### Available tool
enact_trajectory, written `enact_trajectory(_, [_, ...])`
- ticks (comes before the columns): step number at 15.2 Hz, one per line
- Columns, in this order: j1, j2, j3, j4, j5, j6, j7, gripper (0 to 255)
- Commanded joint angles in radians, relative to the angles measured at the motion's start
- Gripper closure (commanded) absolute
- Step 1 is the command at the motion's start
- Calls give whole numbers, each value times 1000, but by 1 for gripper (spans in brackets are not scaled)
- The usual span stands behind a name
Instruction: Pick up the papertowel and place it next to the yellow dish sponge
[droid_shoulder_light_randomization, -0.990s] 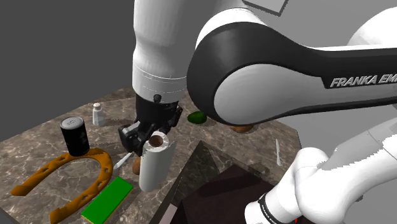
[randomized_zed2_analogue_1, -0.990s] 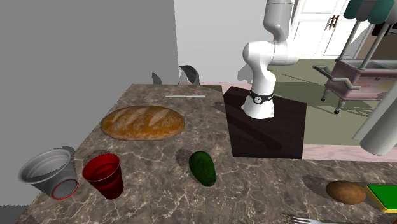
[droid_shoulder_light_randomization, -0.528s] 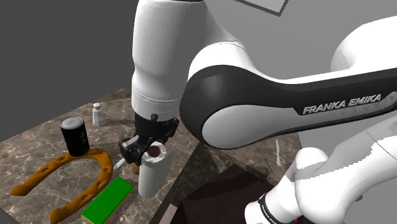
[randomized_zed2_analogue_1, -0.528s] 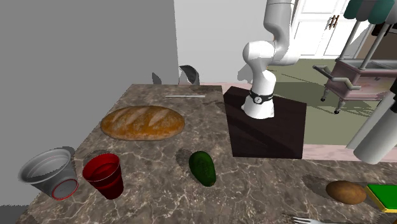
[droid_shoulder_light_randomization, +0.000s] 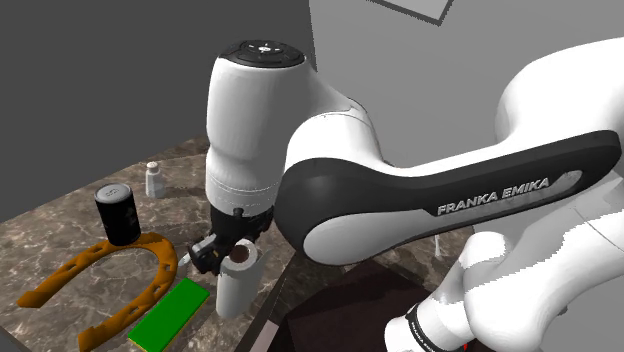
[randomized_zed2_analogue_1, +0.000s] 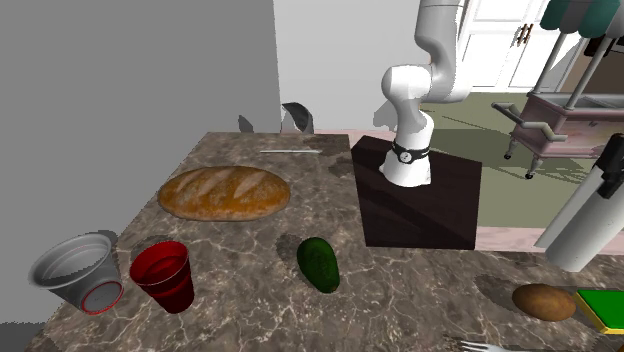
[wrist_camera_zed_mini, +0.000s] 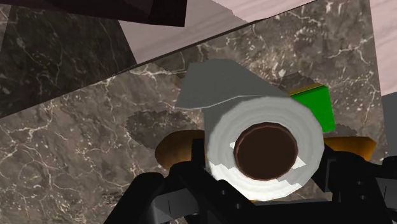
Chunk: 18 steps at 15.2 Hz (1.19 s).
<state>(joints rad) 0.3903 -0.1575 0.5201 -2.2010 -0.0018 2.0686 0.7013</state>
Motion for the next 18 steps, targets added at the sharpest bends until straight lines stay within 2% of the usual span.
enact_trajectory(1, [0, 9, 3, -17, -5, 25, 6, 255])
enact_trajectory(4, [-1, 26, 7, -41, -15, 64, 15, 255])
enact_trajectory(11, [-1, 26, 7, -41, -15, 64, 16, 255])
enact_trajectory(12, [-1, 26, 7, -41, -15, 64, 16, 0])
enact_trajectory(17, [-1, 26, 7, -41, -15, 64, 16, 0])
enact_trajectory(18, [1, 11, 5, -20, -6, 30, 9, 0])
